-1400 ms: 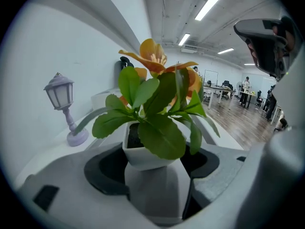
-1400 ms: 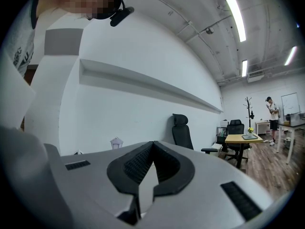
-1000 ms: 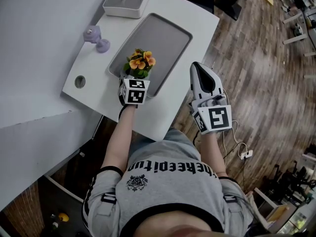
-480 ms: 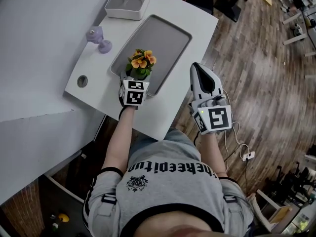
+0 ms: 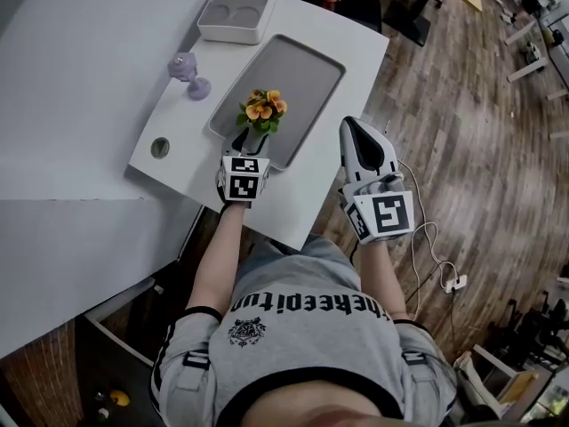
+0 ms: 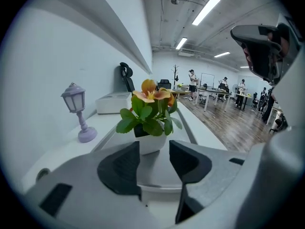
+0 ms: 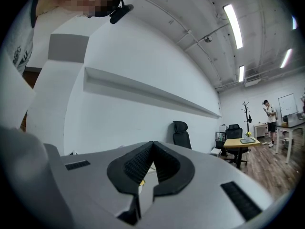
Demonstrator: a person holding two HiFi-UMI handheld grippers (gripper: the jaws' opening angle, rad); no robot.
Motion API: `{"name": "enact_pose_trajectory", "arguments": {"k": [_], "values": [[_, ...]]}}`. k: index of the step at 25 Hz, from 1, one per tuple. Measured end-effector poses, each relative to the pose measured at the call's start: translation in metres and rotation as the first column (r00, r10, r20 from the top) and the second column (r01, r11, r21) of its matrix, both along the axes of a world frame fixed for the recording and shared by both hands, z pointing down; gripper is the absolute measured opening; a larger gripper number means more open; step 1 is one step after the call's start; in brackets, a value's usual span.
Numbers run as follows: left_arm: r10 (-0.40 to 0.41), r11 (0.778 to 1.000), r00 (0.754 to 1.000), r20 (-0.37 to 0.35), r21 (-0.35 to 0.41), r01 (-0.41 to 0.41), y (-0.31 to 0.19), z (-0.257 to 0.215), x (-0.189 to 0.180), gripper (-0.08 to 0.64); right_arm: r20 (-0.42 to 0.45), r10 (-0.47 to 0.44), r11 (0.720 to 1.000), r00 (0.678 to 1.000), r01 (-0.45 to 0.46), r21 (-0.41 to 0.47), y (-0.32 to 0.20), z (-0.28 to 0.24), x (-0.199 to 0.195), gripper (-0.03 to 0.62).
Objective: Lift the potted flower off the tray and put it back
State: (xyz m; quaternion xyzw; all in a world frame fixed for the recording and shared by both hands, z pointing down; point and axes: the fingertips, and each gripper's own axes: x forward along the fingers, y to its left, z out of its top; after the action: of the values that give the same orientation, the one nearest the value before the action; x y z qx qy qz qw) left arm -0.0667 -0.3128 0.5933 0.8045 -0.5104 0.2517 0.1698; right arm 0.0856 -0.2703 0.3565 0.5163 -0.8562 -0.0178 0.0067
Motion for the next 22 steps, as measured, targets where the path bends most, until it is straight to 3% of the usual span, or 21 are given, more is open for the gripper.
{"name": "enact_pose_trajectory", "arguments": {"k": [6, 13, 22], "values": [[-0.032, 0.996, 0.999, 0.015, 0.082, 0.031, 0.026, -0.045, -0.020, 0.010, 0.012, 0.001, 1.000, 1.000, -0.002, 0.018, 0.024, -0.012, -0.017, 0.000], [-0.020, 0.986, 0.999, -0.042, 0.164, 0.026, 0.055, -0.091, -0.043, 0.005, 0.008, -0.006, 0.999, 1.000, 0.006, 0.032, 0.050, -0.024, -0.045, 0.000], [-0.007, 0.945, 0.991, -0.136, 0.322, 0.051, 0.090, -0.170, -0.068, 0.005, -0.002, 0.016, 0.998, 1.000, -0.016, 0.059, 0.085, -0.041, -0.064, 0.000]]}}
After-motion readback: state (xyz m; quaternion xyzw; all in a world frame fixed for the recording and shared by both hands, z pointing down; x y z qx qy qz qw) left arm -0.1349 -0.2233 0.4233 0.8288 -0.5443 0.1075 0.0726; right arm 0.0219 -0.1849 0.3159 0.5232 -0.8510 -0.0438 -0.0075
